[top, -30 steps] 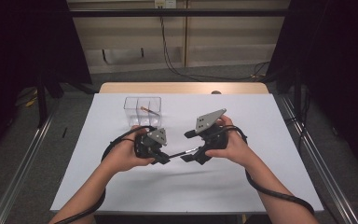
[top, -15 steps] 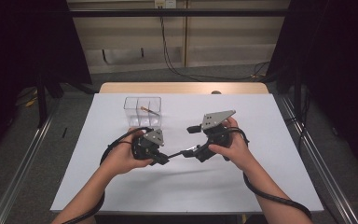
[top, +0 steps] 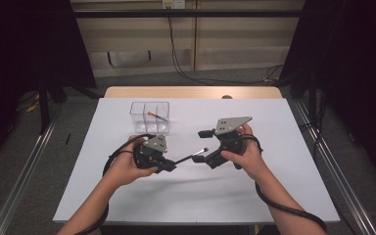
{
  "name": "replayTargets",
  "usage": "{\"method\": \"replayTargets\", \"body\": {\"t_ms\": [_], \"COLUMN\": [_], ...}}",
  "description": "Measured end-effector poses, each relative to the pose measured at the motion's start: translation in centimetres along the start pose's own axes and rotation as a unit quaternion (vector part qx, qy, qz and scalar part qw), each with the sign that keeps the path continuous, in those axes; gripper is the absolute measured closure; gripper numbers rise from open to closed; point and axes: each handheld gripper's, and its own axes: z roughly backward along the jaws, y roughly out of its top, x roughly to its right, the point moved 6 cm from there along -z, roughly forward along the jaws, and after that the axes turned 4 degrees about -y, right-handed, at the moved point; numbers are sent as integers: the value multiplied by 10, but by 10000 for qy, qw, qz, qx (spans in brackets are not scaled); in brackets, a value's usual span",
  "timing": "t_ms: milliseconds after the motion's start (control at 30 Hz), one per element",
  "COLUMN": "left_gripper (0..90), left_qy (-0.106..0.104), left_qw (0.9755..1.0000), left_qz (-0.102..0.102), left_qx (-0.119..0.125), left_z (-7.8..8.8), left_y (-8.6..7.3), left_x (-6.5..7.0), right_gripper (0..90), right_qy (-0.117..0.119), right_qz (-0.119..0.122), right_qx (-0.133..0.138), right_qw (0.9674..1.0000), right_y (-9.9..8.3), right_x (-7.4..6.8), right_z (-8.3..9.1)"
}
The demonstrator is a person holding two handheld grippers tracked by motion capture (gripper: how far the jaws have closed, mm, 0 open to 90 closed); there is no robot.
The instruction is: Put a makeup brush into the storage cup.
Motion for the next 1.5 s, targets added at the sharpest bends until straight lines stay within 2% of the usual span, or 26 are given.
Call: {"method": "replayTargets", "body": {"t_ms": [200, 300, 467, 600, 767, 867, 1067, 1167, 1233, 1333, 1500], "left_gripper": [839, 839, 839, 839, 839, 839, 839, 839, 838, 838, 838], "left_qy": [4, 28, 43, 80, 129, 56, 70, 70, 69, 52, 57], "left_qw": [9992, 9987, 9966, 9950, 9905, 9876, 9842, 9814, 9787, 9766, 9747], "left_qz": [93, 94, 140, 192, 290, 337, 392, 432, 478, 519, 564], "left_qx": [386, 492, 805, 981, 1341, 1535, 1726, 1868, 1997, 2087, 2164], "left_z": [3, 4, 6, 6, 7, 6, 2, 2, 1, 0, -3], "left_y": [-1, -1, 0, 0, 5, 9, 16, 19, 21, 23, 24], "left_x": [2, 2, 3, 2, 0, 0, -2, -2, -2, -3, -4], "right_gripper": [97, 97, 96, 96, 96, 96, 96, 96, 96, 104, 154], "right_qy": [-25, -23, -61, -72, -75, -47, 11, 32, 15, -30, -69], "right_qz": [-21, -70, -201, -237, -273, -350, -529, -528, -558, -646, -676], "right_qx": [152, 222, 420, 414, 492, 570, 723, 739, 752, 778, 795], "right_qw": [9999, 9997, 9989, 9988, 9984, 9978, 9960, 9959, 9956, 9949, 9945], "right_y": [4, 5, 6, 3, 3, 3, 5, 5, 5, 4, 1], "right_x": [-1, -1, 1, 1, 1, 1, 0, -1, 0, 1, 2], "right_z": [0, 1, 1, 0, -1, -1, -2, -2, -1, 0, 0]}}
